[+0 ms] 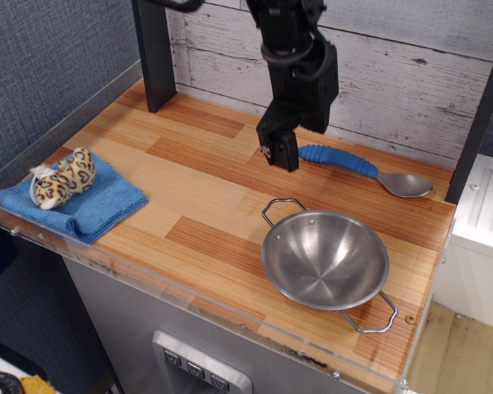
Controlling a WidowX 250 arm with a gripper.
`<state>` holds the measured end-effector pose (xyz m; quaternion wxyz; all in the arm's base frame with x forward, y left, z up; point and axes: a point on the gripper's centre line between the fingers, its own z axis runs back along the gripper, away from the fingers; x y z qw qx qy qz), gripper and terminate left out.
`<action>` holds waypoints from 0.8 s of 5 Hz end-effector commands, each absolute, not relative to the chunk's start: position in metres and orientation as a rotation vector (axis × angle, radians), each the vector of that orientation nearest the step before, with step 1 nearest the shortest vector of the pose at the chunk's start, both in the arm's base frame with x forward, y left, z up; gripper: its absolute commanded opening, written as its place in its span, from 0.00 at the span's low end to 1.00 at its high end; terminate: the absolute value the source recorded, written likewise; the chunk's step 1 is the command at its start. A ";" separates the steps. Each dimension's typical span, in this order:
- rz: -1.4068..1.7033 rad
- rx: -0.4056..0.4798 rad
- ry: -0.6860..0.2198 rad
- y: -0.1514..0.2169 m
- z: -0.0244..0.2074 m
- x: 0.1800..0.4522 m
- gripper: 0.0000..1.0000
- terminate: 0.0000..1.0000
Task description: Move the spoon and place it just above the towel.
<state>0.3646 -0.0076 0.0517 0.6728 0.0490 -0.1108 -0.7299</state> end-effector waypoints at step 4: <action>-1.744 0.218 -0.310 -0.023 0.053 0.409 1.00 0.00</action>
